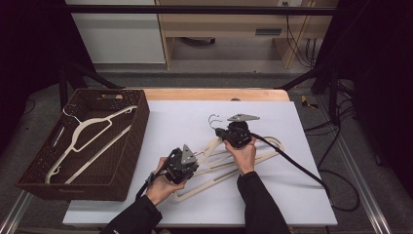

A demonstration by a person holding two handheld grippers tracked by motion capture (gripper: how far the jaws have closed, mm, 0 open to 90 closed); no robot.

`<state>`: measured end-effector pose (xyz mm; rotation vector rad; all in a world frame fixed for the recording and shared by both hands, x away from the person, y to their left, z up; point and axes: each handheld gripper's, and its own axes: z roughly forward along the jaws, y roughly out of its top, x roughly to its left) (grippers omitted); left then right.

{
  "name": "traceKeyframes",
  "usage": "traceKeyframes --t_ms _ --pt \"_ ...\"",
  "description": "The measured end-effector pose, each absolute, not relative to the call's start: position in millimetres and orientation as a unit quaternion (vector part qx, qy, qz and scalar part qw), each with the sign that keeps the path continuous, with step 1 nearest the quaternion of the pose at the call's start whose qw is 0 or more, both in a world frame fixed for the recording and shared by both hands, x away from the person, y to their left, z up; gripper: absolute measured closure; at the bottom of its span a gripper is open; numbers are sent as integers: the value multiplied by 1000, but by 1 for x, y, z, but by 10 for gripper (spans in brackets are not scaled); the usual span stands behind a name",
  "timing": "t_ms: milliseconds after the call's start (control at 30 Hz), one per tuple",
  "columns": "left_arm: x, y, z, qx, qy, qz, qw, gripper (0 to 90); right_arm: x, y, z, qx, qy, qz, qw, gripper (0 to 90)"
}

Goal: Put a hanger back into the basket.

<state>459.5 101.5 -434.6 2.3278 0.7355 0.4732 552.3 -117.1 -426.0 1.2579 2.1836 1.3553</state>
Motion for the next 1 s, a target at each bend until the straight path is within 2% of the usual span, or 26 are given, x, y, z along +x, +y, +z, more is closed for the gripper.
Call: traceKeyframes --t_ms 67,133,167,200,233,267,300,400,433,567,733,767,800,833,900,933,967,1000 --pt "461 102 -437 886 281 177 322 790 549 -118 -424 429 757 471 145 890" --pt "462 103 -435 886 282 169 328 735 545 -118 -422 421 756 478 149 890" --pt "462 104 -434 883 284 166 333 735 545 -118 -422 421 756 478 149 890" --pt "463 105 -432 880 287 161 341 703 544 -118 -421 417 756 482 149 890" --pt "466 106 -428 874 292 156 355 614 541 -118 -420 412 757 485 149 890" --pt "466 106 -428 874 292 156 355 565 540 -117 -420 407 756 489 152 890" --pt "469 106 -427 870 297 155 362 565 540 -117 -420 407 756 489 152 890" --pt "477 104 -421 863 303 141 377 443 533 -118 -417 395 755 500 154 889" --pt "480 103 -420 862 305 134 382 429 532 -118 -416 388 758 501 153 889" --pt "492 93 -419 863 306 108 387 435 529 -119 -415 382 758 506 153 889" --pt "505 80 -426 867 307 77 385 514 524 -121 -413 372 758 512 155 889" --pt "507 79 -427 869 308 72 381 571 521 -122 -412 367 760 515 153 889" --pt "508 77 -429 869 309 66 381 571 521 -122 -412 367 760 515 153 889" --pt "510 75 -432 869 311 60 380 626 519 -122 -411 362 760 519 151 889" --pt "511 76 -433 870 310 50 380 642 519 -122 -410 358 760 520 151 889" --pt "512 76 -433 870 309 39 383 711 517 -123 -409 355 762 519 154 888" --pt "511 75 -433 869 308 34 387 711 517 -123 -409 355 762 519 154 888" --pt "510 75 -432 870 304 31 387 784 515 -125 -408 352 764 518 155 887"
